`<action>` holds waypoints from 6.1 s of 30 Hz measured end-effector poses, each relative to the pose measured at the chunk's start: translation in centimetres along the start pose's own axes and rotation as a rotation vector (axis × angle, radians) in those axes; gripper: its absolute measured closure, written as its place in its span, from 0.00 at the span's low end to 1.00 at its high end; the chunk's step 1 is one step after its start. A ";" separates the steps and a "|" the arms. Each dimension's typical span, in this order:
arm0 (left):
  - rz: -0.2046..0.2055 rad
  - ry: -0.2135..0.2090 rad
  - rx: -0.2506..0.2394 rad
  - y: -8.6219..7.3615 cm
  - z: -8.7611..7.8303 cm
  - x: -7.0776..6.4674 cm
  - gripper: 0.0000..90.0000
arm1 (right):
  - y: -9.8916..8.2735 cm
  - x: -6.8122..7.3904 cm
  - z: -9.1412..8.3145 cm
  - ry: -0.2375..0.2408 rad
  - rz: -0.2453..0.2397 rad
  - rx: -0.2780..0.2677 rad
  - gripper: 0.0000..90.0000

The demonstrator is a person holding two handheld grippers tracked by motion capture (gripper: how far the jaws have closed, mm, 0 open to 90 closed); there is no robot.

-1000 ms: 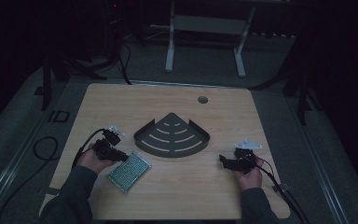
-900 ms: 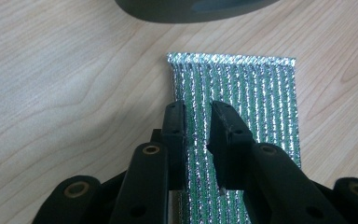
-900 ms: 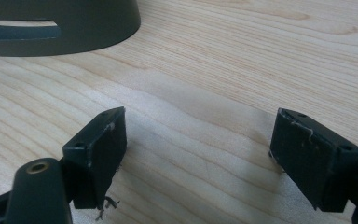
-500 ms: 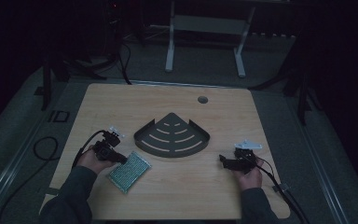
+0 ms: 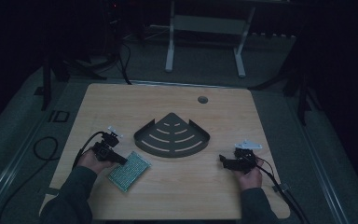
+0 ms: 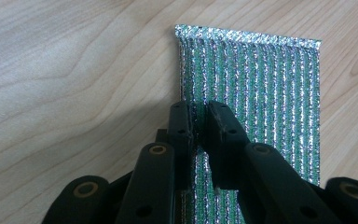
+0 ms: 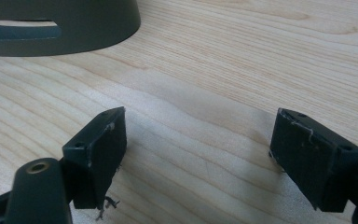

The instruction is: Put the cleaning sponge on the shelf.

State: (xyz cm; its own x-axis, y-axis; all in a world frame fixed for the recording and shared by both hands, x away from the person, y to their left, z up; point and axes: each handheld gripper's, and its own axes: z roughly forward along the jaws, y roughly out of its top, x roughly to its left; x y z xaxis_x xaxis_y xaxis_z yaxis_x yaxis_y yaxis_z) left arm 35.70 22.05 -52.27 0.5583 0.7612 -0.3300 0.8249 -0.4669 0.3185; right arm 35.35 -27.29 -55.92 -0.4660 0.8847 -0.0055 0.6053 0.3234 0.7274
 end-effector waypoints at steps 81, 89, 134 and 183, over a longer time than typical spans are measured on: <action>0.053 0.019 -0.115 3.7 -7.5 -1.2 1.00 | 0.0 0.0 0.0 0.000 0.001 0.000 0.20; 0.061 0.027 -0.123 4.7 -8.1 -1.5 1.00 | 0.0 0.0 0.0 0.000 0.001 0.000 0.20; 0.096 0.061 -0.126 9.8 -8.3 -2.4 1.00 | 0.0 0.0 0.0 0.000 0.002 0.000 0.20; 0.119 0.063 -0.185 13.9 -5.9 -1.1 1.00 | 0.1 0.0 0.1 0.000 0.002 0.000 0.20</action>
State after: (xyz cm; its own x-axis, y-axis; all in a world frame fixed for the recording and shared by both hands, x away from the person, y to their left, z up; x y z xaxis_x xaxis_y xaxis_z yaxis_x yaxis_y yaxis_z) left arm 45.98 17.40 -42.20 0.6390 0.7352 -0.2262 0.7204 -0.4690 0.5109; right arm 35.45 -27.26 -55.92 -0.4646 0.8855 -0.0042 0.6063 0.3215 0.7274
